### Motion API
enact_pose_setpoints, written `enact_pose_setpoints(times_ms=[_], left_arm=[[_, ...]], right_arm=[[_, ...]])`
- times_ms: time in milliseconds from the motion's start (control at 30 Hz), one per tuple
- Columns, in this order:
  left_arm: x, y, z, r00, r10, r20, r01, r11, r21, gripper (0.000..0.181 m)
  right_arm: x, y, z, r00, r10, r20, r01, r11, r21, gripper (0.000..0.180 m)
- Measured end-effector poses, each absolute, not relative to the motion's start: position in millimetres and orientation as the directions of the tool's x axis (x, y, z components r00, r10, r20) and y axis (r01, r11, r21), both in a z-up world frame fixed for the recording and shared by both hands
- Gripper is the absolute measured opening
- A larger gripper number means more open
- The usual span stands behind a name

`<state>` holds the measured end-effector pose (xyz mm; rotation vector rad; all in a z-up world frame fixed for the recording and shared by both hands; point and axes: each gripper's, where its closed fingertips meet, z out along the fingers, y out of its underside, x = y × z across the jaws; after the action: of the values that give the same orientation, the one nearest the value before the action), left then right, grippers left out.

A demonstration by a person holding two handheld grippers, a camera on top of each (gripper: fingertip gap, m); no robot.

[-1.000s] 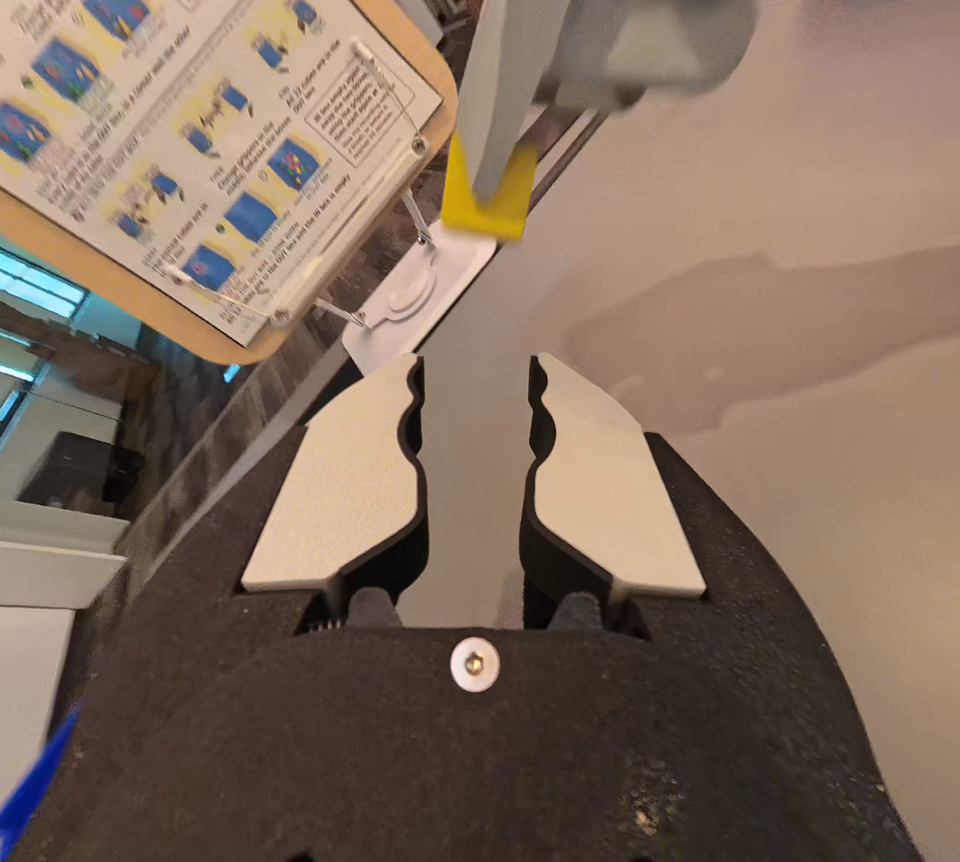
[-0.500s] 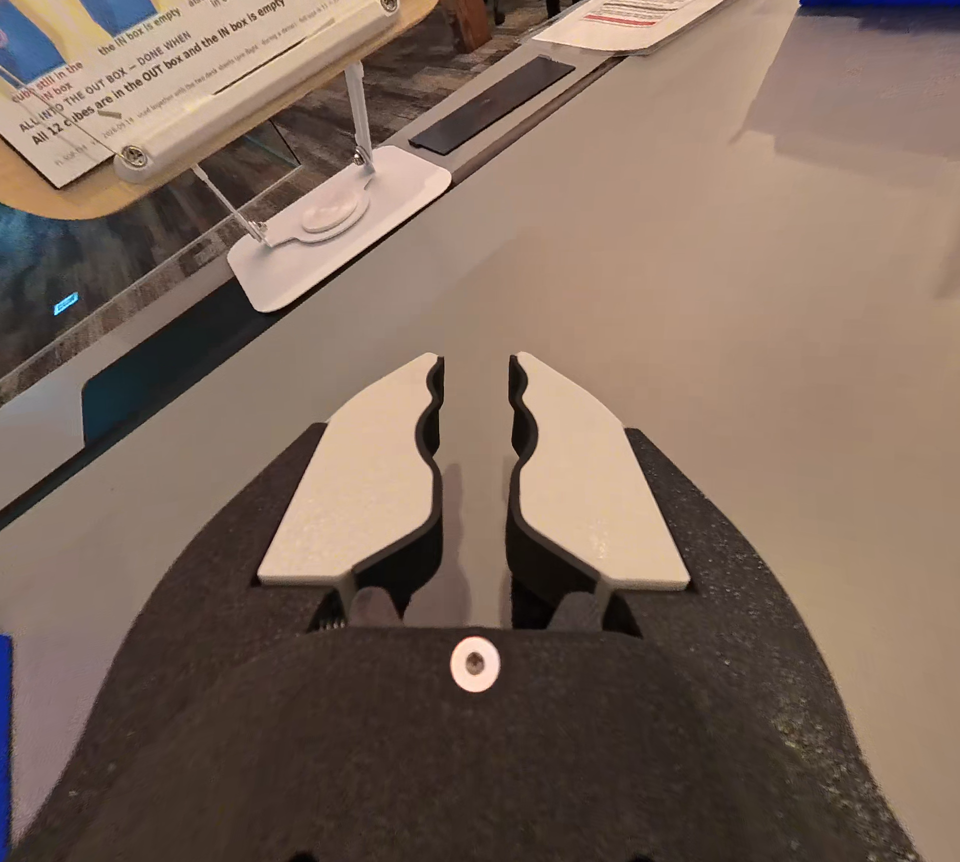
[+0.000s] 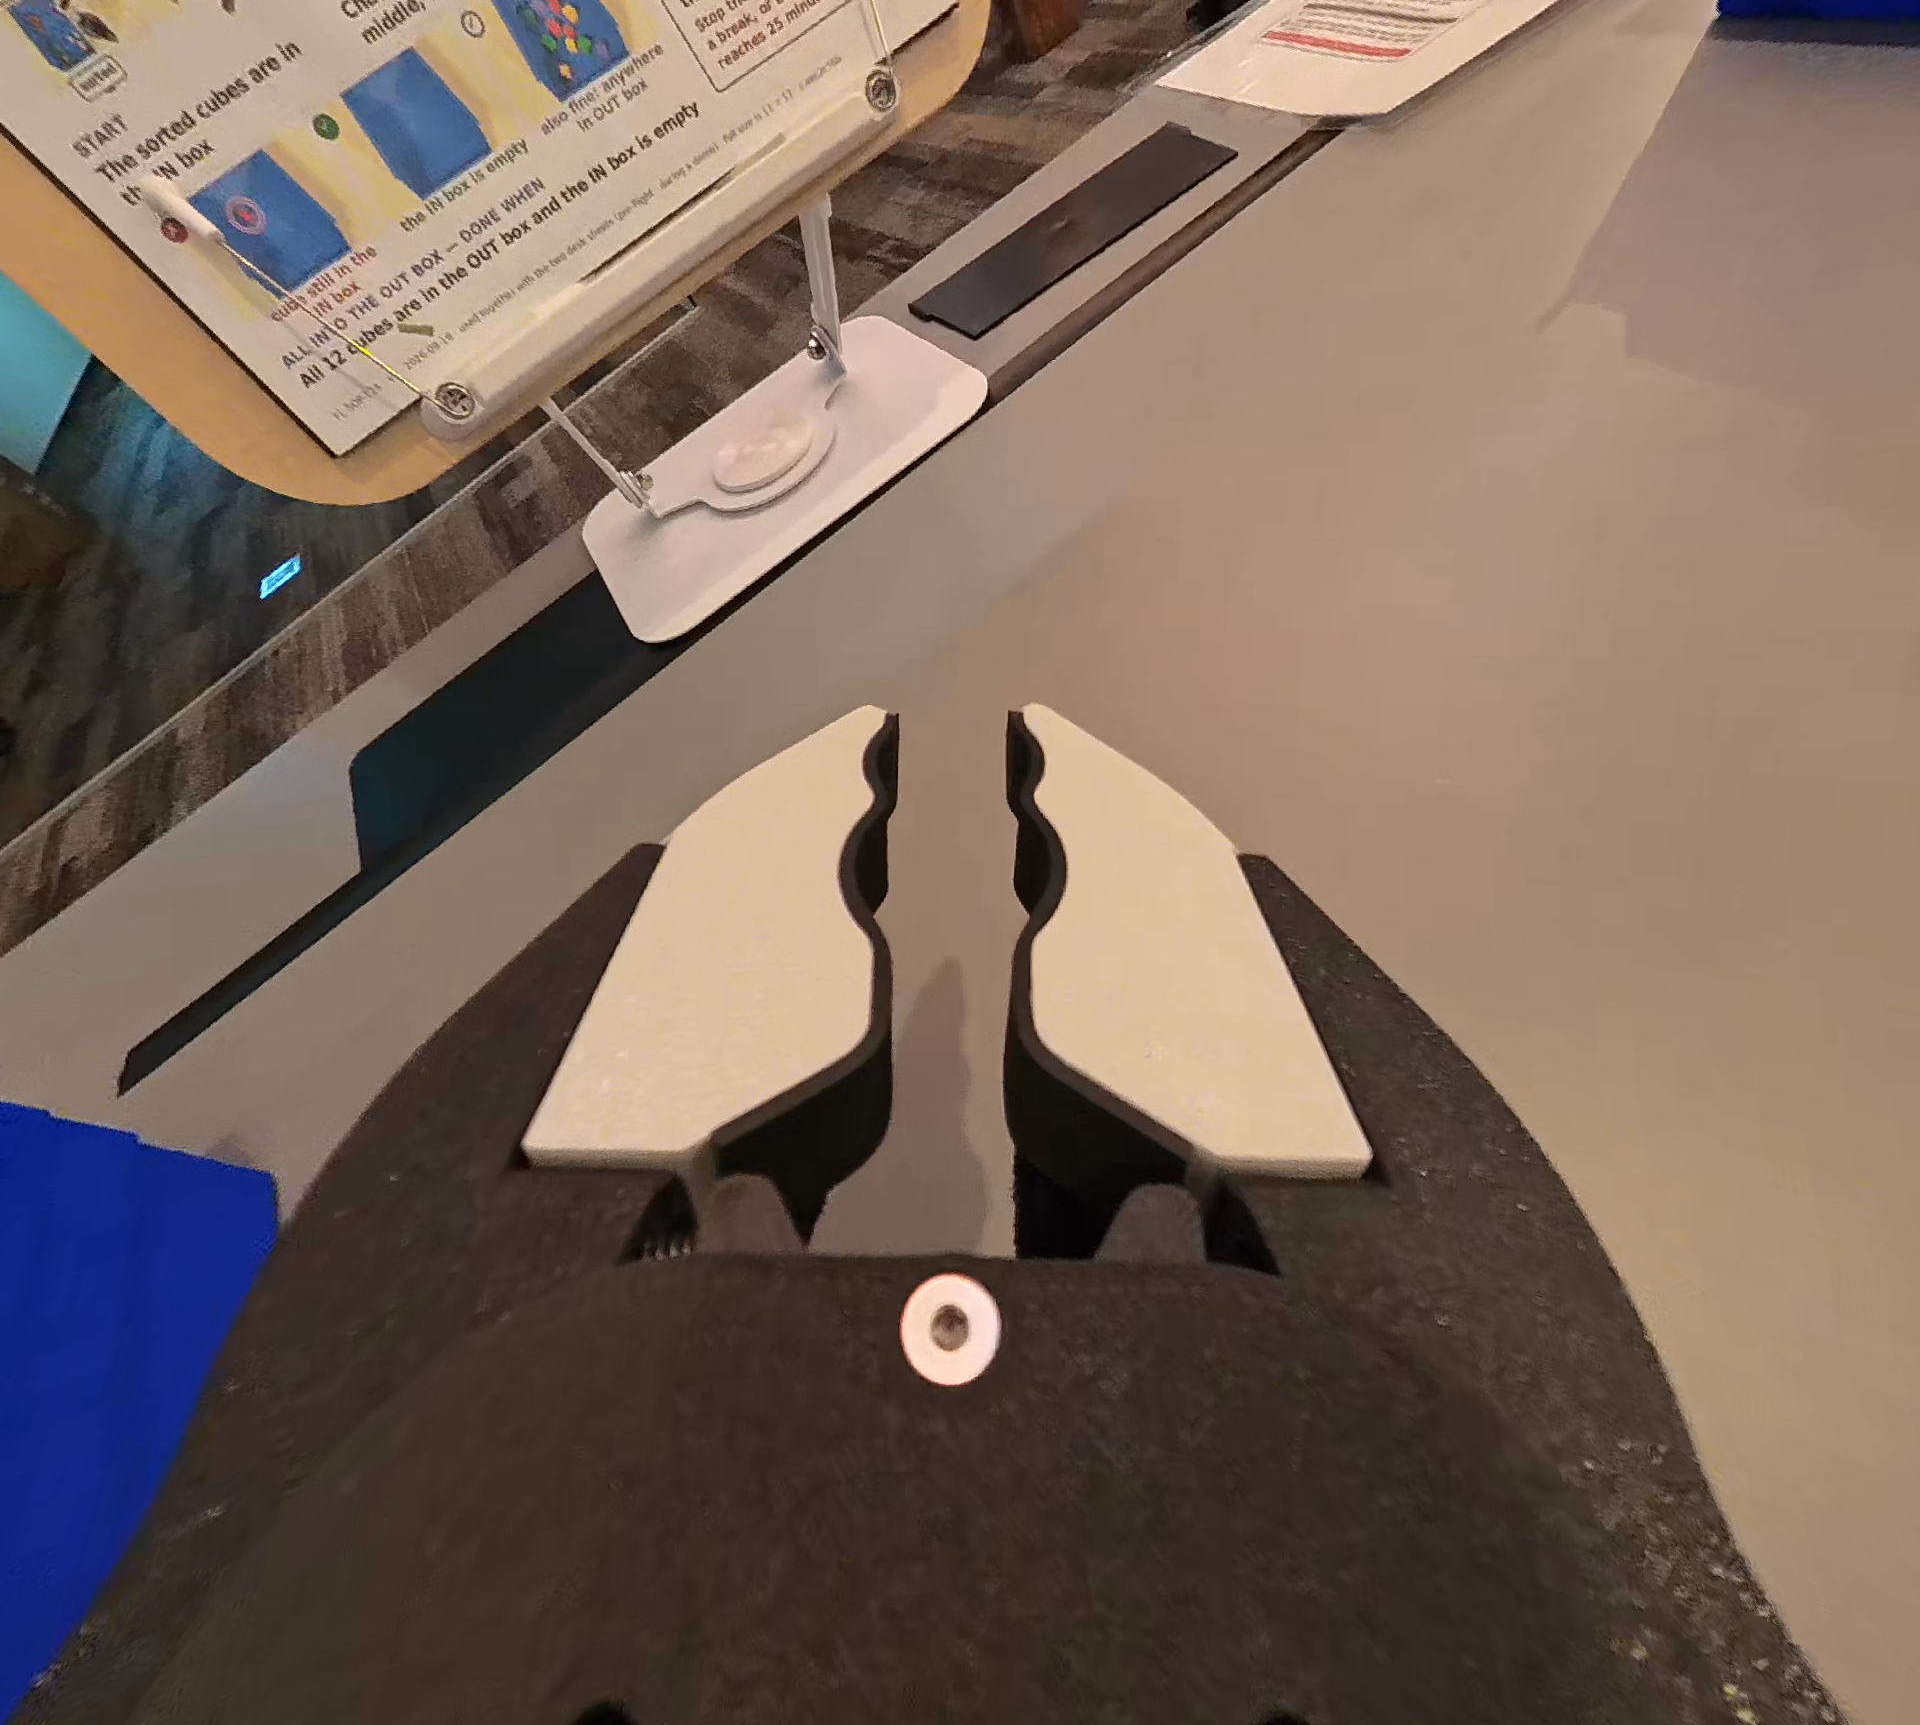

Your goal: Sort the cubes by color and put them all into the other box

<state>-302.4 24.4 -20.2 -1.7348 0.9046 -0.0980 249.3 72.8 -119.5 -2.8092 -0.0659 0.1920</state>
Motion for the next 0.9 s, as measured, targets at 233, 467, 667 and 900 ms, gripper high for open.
enact_pose_setpoints(times_ms=[233,467,667,900], left_arm=[[-298,15,-22,0.683,-0.608,-0.406,-0.555,-0.070,-0.829,0.019],[-300,13,-29,0.677,-0.604,-0.420,-0.569,-0.067,-0.820,0.019],[-317,12,-28,0.707,-0.582,-0.403,-0.548,-0.090,-0.832,0.019],[-330,7,-34,0.712,-0.575,-0.402,-0.547,-0.096,-0.831,0.018]], right_arm=[[242,84,-131,0.983,0.054,-0.177,-0.010,-0.939,-0.344,0.028],[236,87,-134,0.977,0.055,-0.204,-0.022,-0.934,-0.358,0.032],[245,77,-115,0.974,0.046,-0.220,-0.050,-0.909,-0.413,0.033],[256,59,-127,0.977,0.061,-0.203,-0.020,-0.927,-0.373,0.000]])
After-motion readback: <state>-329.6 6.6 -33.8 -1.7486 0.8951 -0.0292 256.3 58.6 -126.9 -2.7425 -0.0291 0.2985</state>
